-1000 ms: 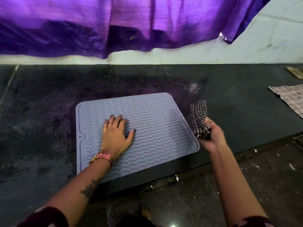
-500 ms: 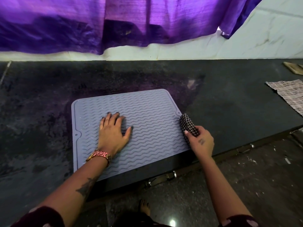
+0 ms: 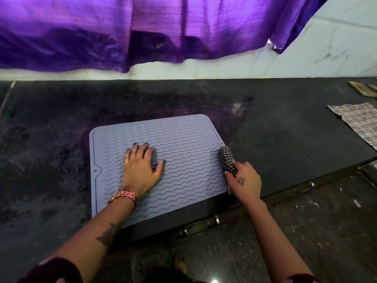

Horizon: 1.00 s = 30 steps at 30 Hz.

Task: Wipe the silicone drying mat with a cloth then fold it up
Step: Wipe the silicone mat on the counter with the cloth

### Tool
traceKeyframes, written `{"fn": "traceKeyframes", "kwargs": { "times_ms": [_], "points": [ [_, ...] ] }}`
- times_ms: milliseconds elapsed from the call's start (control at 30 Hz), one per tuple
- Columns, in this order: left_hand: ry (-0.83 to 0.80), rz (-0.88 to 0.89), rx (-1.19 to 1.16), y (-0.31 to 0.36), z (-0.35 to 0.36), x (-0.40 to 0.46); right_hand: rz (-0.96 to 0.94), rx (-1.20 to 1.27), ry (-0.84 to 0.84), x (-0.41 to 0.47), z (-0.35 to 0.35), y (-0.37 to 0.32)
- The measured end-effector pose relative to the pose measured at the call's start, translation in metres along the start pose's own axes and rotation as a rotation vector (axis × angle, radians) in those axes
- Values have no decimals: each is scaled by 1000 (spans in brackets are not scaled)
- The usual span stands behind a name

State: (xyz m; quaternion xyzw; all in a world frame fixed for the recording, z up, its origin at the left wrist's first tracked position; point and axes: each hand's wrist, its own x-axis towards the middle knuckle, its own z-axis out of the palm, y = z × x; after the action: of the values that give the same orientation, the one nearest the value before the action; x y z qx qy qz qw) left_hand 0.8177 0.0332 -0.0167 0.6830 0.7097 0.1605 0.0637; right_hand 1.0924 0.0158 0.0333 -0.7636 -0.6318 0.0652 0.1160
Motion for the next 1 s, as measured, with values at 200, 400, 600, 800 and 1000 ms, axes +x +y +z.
{"fn": "traceKeyframes", "kwargs": {
  "times_ms": [200, 400, 600, 800, 1000],
  "points": [
    [1, 0, -5, -1, -1, -1, 156, 670, -146, 18, -9, 3],
    [0, 0, -7, -1, -1, -1, 212, 447, -85, 29, -2, 17],
    [10, -3, -4, 0, -1, -1, -20, -183, 53, 9, 13, -6],
    [20, 0, -3, 0, -1, -1, -72, -162, 33, 2, 5, -17],
    [18, 2, 12, 0, 0, 0, -232, 259, -137, -11, 7, -40]
  ]
}}
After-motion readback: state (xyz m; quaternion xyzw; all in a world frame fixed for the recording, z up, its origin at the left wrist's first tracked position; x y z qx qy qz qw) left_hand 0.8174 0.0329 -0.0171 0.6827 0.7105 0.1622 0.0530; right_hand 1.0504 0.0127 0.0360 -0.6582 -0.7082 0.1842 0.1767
